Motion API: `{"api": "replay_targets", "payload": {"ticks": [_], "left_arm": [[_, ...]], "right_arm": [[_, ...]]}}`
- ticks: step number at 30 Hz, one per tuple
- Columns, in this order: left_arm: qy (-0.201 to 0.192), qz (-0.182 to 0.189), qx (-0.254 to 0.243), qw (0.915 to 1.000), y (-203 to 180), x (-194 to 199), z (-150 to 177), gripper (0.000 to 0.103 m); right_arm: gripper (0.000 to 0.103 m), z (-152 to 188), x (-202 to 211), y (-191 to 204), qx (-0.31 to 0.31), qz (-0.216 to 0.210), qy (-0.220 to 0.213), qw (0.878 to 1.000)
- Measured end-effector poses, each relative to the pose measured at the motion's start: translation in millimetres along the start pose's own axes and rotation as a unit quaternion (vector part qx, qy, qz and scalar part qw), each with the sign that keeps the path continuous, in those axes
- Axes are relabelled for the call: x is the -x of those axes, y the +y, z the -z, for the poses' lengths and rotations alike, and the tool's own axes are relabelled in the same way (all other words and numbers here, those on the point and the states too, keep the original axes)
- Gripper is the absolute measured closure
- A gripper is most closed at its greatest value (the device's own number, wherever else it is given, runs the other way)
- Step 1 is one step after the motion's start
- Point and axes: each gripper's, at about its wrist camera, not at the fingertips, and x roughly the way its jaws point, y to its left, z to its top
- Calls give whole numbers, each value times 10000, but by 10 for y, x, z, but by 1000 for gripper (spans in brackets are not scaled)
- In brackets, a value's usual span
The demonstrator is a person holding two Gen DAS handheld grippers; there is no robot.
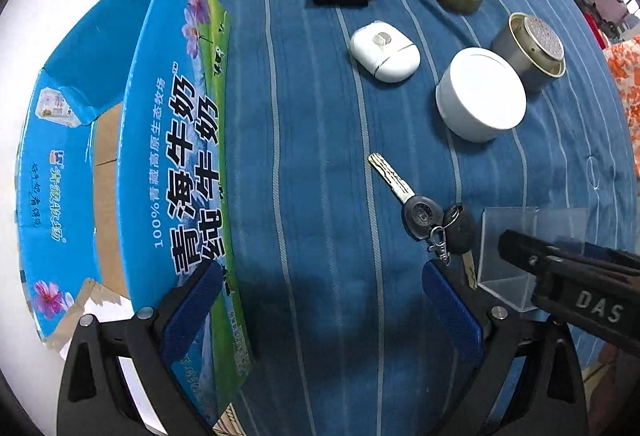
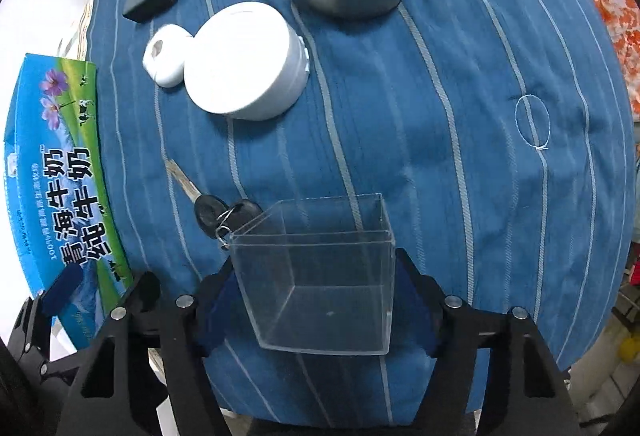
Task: Organize rigid objects
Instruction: 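Grasp the clear plastic box with the right tool while the left tool grasps the white cream jar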
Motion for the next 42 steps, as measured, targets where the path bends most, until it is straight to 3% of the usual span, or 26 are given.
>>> {"api": "replay_targets", "payload": {"ticks": [5, 8, 13, 21, 22, 24, 29, 36, 42], "left_arm": [[-92, 137, -58, 9998, -103, 94, -121, 1], [-240, 431, 2, 9988, -206, 167, -338, 1], [-299, 660, -310, 9969, -575, 153, -783, 2], [178, 800, -782, 9936, -1091, -281, -1190, 2], [228, 825, -821, 9929, -1133, -345, -1201, 6], [282, 738, -883, 9930, -1179, -442, -1229, 33], [173, 730, -890, 9932, -1176, -460, -1156, 37], [357, 336, -998, 9938, -925, -500, -689, 35], [247, 531, -720, 9957, -705, -560, -478, 34]], "right_arm": [[32, 24, 172, -96, 59, -6, -113, 9999], [32, -33, 363, -282, -17, 27, -245, 9997], [32, -290, 431, -657, -420, 126, -260, 9987], [32, -687, 479, -850, -593, 17, -216, 9980], [32, -719, 484, -856, -593, 29, -208, 9980], [32, -758, 473, -853, -536, 57, -167, 9984], [32, -807, 432, -900, -467, 79, -142, 9988], [30, -803, 491, -859, -465, 157, -69, 9988], [30, -753, 508, -878, -574, 52, -9, 9983]]}}
